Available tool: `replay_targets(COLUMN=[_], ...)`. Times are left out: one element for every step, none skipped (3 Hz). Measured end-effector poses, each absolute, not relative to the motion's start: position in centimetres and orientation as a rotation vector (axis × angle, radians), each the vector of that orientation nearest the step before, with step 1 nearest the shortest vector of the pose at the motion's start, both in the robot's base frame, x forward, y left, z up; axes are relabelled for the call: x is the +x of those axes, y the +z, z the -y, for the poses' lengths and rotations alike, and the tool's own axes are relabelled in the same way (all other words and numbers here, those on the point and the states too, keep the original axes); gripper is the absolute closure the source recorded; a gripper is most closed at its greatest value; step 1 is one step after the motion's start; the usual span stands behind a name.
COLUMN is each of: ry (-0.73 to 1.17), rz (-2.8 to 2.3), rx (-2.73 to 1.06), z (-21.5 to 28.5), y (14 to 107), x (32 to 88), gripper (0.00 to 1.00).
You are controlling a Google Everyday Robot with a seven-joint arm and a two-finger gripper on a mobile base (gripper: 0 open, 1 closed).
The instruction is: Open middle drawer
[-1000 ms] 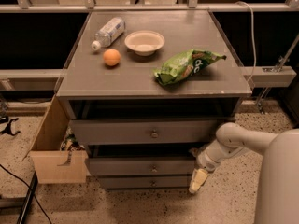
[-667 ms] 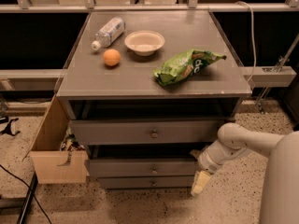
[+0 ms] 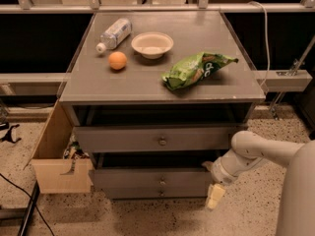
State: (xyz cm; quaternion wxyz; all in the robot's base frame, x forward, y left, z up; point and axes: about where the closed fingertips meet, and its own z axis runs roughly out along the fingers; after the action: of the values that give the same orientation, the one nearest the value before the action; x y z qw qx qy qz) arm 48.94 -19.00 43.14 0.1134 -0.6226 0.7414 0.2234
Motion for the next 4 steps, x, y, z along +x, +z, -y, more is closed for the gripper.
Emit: replay_targets(ry=[0.668,0.691,0.724,0.734], rz=[-2.190,-2.202,-2.215,-2.224], rx=[-1.843,-1.862,-1.890,-1.889], z=[19.3,19.6,19.9,19.9], y=[43.2,43.3,43.5,43.4], x=[48.3,47.7,46.8,46.7], gripper=[0.00,0.00,0.00,0.00])
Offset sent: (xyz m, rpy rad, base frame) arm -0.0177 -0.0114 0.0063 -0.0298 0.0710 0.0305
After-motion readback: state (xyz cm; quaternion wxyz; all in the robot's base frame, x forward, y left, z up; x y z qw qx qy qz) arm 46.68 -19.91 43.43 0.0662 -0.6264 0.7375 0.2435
